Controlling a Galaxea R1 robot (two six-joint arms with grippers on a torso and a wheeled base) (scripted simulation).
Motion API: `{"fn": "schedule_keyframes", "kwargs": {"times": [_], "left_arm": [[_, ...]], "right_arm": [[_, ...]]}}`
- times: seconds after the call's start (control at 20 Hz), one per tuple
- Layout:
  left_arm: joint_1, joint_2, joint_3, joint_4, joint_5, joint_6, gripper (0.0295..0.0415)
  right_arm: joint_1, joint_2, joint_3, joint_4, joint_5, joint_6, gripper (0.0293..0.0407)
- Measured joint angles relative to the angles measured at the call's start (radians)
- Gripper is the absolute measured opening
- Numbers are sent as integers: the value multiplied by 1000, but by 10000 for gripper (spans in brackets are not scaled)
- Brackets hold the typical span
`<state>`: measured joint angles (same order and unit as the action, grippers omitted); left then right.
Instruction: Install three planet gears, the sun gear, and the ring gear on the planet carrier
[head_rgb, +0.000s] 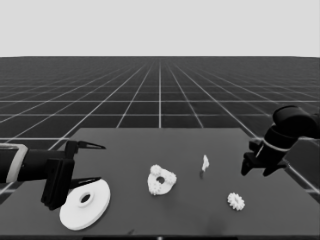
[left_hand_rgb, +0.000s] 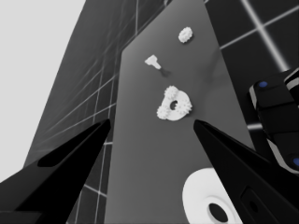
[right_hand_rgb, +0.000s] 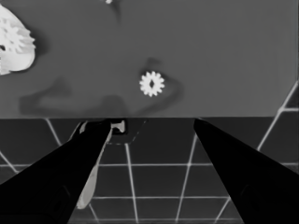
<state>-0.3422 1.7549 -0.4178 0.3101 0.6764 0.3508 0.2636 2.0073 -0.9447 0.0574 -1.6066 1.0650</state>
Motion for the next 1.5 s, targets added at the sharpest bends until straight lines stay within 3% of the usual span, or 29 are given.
{"fn": "schedule_keyframes", "kwargs": {"times": [0.05, 0.1, 0.15, 0.2, 0.3, 0.55, 0.65, 0.7, 1.05, 1.1, 1.15, 1.2, 1.3, 1.5], "left_arm": [[0, 0, 0, 0, 0, 0, 385], [0, 0, 0, 0, 0, 0, 385], [0, 0, 0, 0, 0, 0, 385], [0, 0, 0, 0, 0, 0, 385], [0, 0, 0, 0, 0, 0, 385], [0, 0, 0, 0, 0, 0, 385], [0, 0, 0, 0, 0, 0, 385], [0, 0, 0, 0, 0, 0, 385], [0, 0, 0, 0, 0, 0, 385], [0, 0, 0, 0, 0, 0, 385], [0, 0, 0, 0, 0, 0, 385], [0, 0, 0, 0, 0, 0, 385], [0, 0, 0, 0, 0, 0, 385], [0, 0, 0, 0, 0, 0, 385]], "right_arm": [[0, -2, -2, 0, 0, -4, 385], [-194, -13, 16, -196, 110, -5, 385], [-347, 5, -19, -315, 177, -9, 385], [-429, 30, -65, -377, 218, -17, 385], [-494, 61, -123, -425, 257, -28, 385], [-521, 78, -156, -445, 278, -35, 385], [-523, 79, -157, -446, 279, -35, 314], [-522, 79, -158, -446, 279, -35, 309], [-522, 80, -158, -446, 279, -35, 309], [-370, 5, -13, -302, 160, -7, 309], [-219, -21, 31, -183, 93, 0, 309], [-125, -22, 31, -106, 55, -1, 309], [-40, -13, 13, -35, 18, -6, 309], [-4, -6, -1, -4, 1, -10, 309]]}}
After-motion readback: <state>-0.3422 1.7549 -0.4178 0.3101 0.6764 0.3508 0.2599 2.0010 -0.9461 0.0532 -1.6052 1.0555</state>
